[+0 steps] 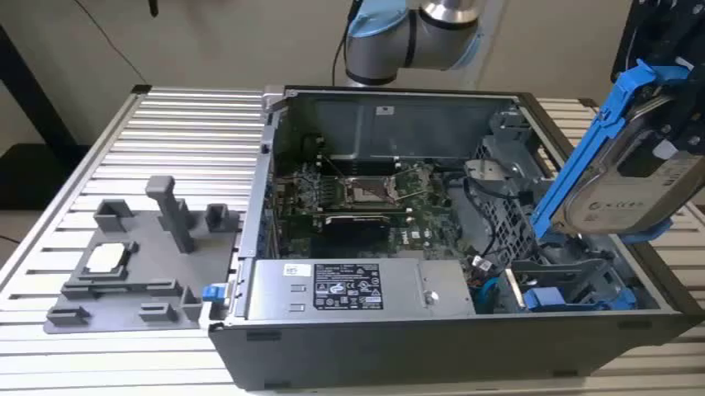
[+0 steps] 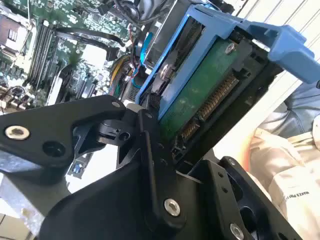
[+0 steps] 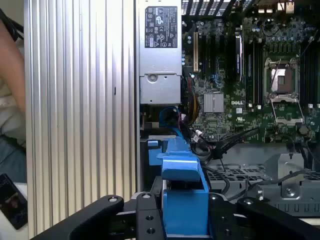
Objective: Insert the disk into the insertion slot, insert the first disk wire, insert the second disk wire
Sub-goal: 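Insert the disk into the insertion slot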
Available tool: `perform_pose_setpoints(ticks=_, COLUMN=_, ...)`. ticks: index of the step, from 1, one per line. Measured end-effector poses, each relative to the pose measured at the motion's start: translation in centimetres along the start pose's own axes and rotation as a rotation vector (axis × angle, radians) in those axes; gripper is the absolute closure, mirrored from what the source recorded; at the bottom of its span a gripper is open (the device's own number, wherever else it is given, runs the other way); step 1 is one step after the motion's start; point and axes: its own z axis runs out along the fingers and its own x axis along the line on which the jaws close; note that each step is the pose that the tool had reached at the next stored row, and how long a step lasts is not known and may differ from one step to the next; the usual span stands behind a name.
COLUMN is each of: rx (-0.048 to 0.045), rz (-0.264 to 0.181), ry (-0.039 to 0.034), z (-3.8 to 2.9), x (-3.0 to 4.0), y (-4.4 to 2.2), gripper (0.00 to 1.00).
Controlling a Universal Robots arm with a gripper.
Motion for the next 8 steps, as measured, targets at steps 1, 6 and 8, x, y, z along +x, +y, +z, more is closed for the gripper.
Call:
perform_pose_setpoints(ticks=1, rx=0.0, rz=0.0, ry=0.0, z=0.0, x=0.0, y=0.0, gripper=0.67)
perform_pose_setpoints(ticks=6, rx=0.0, rz=0.0, ry=0.0001, z=0.0, x=0.0, y=0.0, gripper=0.67)
perform_pose_setpoints(ticks=8, rx=0.0, rz=0.0, ry=0.0, z=0.0, x=0.0, y=0.0, gripper=0.67)
